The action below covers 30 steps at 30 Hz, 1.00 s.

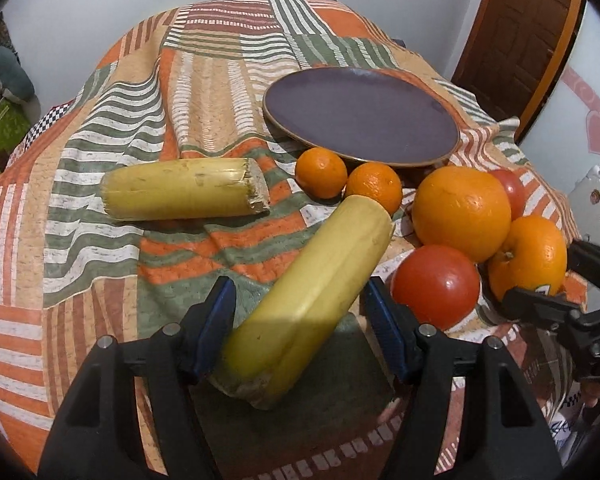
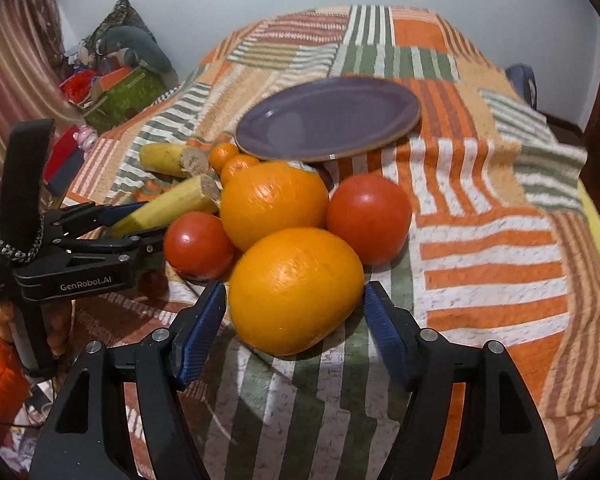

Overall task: Organize fruits
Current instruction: 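Lower the left gripper onto the diagonal yellow corn cob and close it, then lift the corn cob with the left gripper while the right gripper grasps the large orange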

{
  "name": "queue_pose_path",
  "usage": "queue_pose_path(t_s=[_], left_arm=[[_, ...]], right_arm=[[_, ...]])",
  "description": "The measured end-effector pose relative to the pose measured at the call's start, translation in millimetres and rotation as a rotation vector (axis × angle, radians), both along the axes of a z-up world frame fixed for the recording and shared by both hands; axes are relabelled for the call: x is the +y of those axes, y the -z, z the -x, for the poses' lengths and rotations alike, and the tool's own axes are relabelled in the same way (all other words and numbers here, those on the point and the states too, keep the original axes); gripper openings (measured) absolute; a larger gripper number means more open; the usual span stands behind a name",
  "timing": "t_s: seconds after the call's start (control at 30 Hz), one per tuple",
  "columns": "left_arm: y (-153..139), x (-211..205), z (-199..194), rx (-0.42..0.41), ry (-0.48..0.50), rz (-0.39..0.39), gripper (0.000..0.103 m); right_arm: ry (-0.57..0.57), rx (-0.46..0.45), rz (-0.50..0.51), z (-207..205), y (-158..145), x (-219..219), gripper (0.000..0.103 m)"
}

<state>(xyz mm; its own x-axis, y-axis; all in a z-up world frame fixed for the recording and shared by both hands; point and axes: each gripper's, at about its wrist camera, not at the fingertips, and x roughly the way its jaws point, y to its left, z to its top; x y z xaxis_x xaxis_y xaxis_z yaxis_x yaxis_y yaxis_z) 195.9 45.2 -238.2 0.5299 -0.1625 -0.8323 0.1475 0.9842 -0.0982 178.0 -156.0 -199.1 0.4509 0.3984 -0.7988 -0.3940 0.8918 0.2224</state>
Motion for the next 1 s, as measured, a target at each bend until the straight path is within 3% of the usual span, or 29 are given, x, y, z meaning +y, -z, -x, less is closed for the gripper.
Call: queue_pose_path(t_s=[0.07,0.23,0.33,0.5,0.83,1.0], left_arm=[[0,1,0,0.002,-0.006,0.007,0.064],[-7,-2,12,0.015,0.019,0.028,0.042],[-12,-6,23,0.020,0.044,0.034,0.035],[-12,-12,30,0.023,0.053,-0.002,0.035],[-3,-19,4,0.018,0.046,-0.024,0.036],[-7,-13,6,0.027,0.028,0.000,0.036]], right_arm=[[0.002,-0.006,-0.008,0,0,0,0.067],[0.011,-0.014,-0.027,-1,-2,-2,0.062],[0.021,-0.013,-0.034,1,-4,-5,0.061],[0.023,-0.036,-0.033,4,-13,-7,0.061],[0.034,-0.077,-0.050,4,-29,-13,0.061],[0.037,-0.086,-0.055,4,-34,-15,0.061]])
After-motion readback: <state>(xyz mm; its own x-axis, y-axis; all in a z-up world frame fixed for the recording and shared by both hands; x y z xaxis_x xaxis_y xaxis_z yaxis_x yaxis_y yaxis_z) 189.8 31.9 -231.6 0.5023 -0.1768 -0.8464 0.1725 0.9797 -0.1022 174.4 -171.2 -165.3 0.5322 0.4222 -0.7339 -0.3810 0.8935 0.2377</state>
